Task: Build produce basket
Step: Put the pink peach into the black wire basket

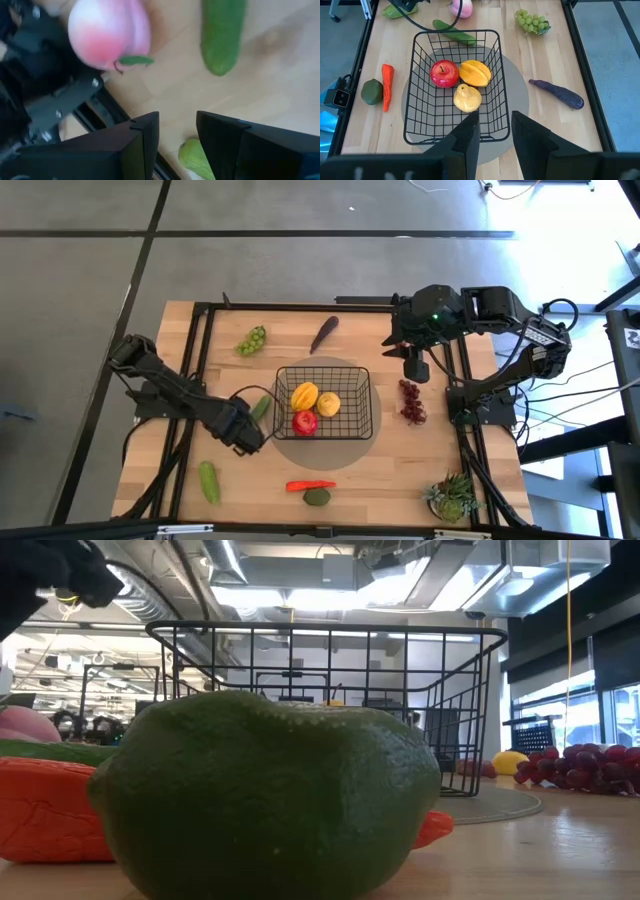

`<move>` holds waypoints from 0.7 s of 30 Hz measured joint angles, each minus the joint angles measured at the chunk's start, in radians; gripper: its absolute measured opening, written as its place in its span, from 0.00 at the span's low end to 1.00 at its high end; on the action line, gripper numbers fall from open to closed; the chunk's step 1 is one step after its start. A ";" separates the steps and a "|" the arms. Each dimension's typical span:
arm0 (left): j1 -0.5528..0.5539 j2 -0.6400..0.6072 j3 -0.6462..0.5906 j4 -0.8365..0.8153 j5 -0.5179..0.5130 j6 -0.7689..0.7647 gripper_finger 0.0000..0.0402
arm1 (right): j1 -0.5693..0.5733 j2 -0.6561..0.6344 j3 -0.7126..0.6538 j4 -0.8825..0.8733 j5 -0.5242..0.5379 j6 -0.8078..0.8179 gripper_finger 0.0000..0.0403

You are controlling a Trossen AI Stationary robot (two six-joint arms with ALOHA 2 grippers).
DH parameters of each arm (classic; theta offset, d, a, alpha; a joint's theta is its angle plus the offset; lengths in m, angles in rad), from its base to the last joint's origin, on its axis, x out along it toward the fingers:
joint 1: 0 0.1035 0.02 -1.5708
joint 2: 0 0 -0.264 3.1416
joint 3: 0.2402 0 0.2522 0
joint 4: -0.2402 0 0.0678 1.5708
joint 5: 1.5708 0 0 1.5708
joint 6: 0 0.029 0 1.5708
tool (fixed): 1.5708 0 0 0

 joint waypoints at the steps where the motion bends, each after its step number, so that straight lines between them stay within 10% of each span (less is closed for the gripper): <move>1: -0.005 0.000 -0.009 0.000 0.002 -0.024 0.30 | 0.000 0.000 0.000 0.000 0.000 0.000 0.27; 21: -0.016 0.000 -0.201 0.010 -0.062 -0.169 0.30 | -0.001 -0.001 0.000 0.033 0.000 -0.027 0.27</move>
